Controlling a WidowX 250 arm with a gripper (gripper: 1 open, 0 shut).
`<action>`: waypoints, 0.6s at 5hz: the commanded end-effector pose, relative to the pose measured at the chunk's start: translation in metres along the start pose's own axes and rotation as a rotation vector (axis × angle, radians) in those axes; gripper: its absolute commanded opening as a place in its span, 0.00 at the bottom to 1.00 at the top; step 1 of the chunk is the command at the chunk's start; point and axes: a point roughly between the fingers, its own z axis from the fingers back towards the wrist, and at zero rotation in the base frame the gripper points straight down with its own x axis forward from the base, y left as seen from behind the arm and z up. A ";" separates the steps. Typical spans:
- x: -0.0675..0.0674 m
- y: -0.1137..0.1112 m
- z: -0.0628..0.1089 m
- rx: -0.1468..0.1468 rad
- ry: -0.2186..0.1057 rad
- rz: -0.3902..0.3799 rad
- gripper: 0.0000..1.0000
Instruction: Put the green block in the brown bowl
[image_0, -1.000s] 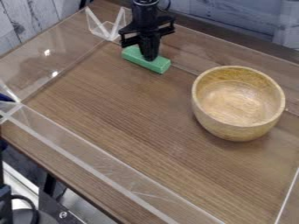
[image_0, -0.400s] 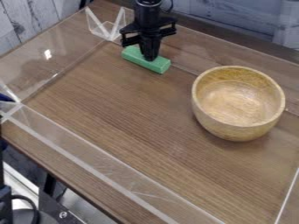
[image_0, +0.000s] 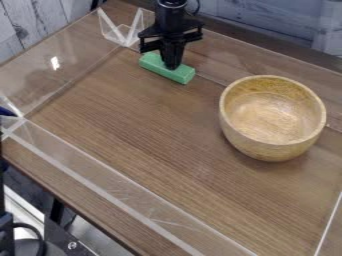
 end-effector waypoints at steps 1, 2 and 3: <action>-0.011 0.009 -0.029 0.057 0.041 0.002 0.00; -0.012 0.011 -0.031 0.071 0.036 -0.001 0.00; -0.012 0.013 -0.032 0.084 0.032 -0.005 0.00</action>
